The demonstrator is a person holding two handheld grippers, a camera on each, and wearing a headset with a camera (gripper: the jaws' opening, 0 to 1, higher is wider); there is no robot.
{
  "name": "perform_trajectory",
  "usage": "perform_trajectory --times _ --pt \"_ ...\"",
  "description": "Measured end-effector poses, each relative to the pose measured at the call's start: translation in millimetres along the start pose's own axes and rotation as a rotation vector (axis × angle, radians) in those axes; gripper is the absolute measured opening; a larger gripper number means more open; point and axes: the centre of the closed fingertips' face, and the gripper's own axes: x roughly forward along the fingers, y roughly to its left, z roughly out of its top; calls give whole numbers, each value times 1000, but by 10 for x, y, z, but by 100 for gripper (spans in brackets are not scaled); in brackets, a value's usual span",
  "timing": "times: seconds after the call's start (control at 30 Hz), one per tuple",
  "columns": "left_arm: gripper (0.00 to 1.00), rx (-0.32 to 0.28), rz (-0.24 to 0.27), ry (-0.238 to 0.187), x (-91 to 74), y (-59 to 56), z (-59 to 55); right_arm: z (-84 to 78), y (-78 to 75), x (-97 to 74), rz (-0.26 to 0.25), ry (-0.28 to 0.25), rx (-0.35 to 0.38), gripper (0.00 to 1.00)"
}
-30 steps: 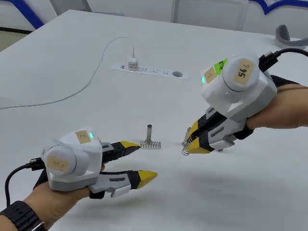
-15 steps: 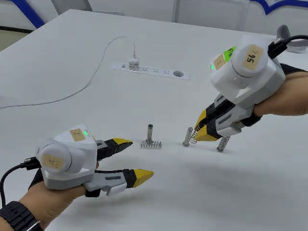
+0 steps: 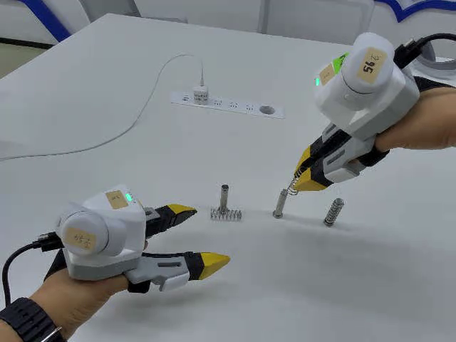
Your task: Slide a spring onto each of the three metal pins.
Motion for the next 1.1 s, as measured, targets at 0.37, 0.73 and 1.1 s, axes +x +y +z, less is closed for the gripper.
perform_trajectory --times 0.37,0.73,1.1 --pt "58 -3 2 1 -5 1 -6 -47 -107 164 2 40 3 12" --pt "58 -2 11 2 -15 29 -6 -93 -137 275 19 49 37 12" --pt "58 -8 16 4 -25 43 -26 -154 -128 377 37 70 60 12"
